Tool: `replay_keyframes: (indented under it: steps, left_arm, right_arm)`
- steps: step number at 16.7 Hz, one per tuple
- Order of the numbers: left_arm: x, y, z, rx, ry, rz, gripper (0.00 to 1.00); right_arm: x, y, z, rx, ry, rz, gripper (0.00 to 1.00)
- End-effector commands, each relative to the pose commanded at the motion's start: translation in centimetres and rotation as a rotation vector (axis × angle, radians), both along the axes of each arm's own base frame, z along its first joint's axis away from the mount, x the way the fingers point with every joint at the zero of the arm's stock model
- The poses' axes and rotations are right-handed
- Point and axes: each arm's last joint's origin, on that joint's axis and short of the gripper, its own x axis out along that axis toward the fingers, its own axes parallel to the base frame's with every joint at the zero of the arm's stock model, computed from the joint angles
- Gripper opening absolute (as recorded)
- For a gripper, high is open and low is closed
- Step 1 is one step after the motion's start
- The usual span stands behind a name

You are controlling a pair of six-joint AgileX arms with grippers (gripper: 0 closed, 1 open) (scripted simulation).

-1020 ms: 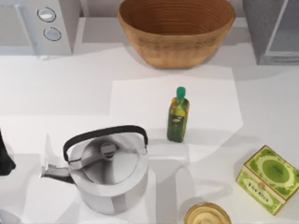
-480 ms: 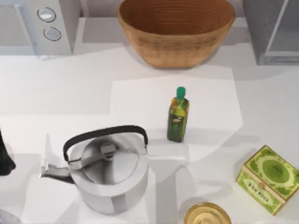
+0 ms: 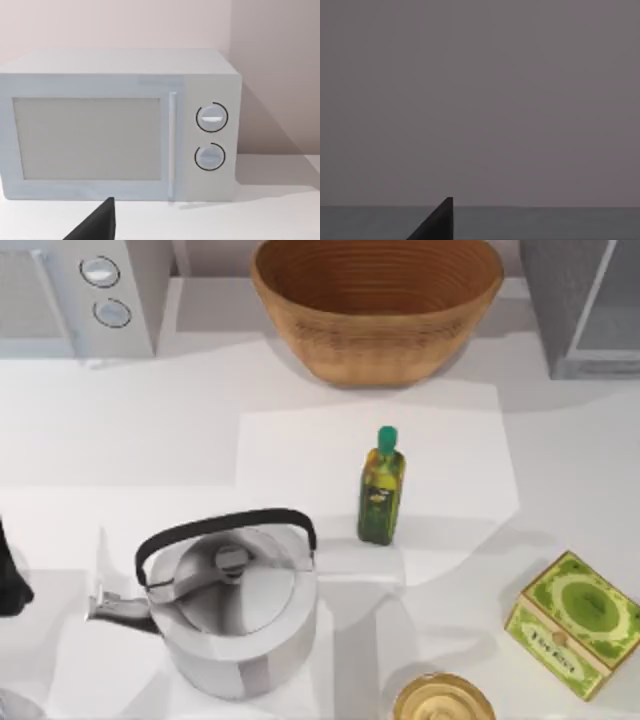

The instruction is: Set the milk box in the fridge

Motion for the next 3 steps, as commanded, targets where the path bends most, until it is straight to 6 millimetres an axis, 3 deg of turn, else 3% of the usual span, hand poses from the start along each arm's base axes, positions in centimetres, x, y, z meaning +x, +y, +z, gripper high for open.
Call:
replay_keyframes:
  steps: [3]
  left_arm:
    - [0.00,0.00,0.00,0.000,0.000,0.000,1.00]
  right_arm:
    - [0.00,0.00,0.00,0.000,0.000,0.000,1.00]
